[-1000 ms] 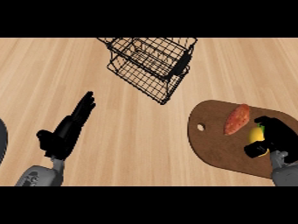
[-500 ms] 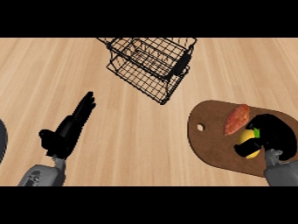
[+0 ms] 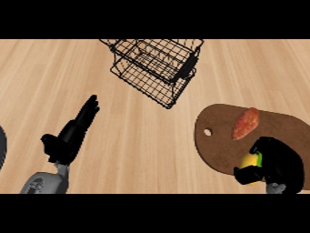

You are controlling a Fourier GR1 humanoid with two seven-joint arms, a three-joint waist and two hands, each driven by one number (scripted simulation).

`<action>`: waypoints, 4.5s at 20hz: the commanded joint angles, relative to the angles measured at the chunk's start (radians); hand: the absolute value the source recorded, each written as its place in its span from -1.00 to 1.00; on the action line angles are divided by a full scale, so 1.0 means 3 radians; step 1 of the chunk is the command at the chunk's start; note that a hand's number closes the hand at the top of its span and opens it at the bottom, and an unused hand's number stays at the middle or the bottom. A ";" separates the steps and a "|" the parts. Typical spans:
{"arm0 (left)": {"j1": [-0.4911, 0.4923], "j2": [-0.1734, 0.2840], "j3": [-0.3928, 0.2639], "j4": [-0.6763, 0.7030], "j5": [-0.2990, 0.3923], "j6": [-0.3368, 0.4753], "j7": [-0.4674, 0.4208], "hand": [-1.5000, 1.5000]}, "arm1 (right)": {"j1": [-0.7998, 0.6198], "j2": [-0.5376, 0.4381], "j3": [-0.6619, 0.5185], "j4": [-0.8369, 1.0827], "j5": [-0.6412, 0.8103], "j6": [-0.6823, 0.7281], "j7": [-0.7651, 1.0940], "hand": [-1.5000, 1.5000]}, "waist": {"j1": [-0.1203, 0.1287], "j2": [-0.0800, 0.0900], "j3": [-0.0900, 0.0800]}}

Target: Pick the lemon from the cutting board and place it in the tiered basket

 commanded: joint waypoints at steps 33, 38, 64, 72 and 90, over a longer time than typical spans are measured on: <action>-0.0049 -0.0217 -0.0035 -0.0009 -0.0198 -0.0013 0.0009 0.00 | -0.4184 0.1080 -0.1301 0.1625 0.0195 -0.0110 0.0433 1.00 | 0.0136 0.0029 -0.0002; -0.0165 -0.0220 -0.0050 -0.0154 -0.0140 -0.0080 0.0256 0.00 | -0.4557 0.1013 -0.1602 0.2670 0.0125 -0.0402 -0.0049 1.00 | 0.0182 0.0050 -0.0001; -0.0226 -0.0150 0.0076 -0.0031 -0.0135 -0.0235 0.0149 0.00 | -0.5208 0.1081 -0.2562 0.4620 -0.1363 -0.2059 -0.0912 -1.00 | 0.0294 0.0063 -0.0001; -0.0132 -0.0219 0.0086 0.0048 -0.0210 -0.0136 0.0003 0.00 | -0.5283 0.1064 -0.2359 0.4626 -0.0954 -0.2990 -0.0918 -1.00 | 0.0121 0.0032 -0.0004; 0.0268 -0.0109 0.0332 -0.0075 -0.0106 -0.0046 0.0036 0.00 | -0.4238 0.0497 -0.2048 0.3141 -0.0632 -0.3207 -0.0817 -1.00 | -0.0339 -0.0154 0.0007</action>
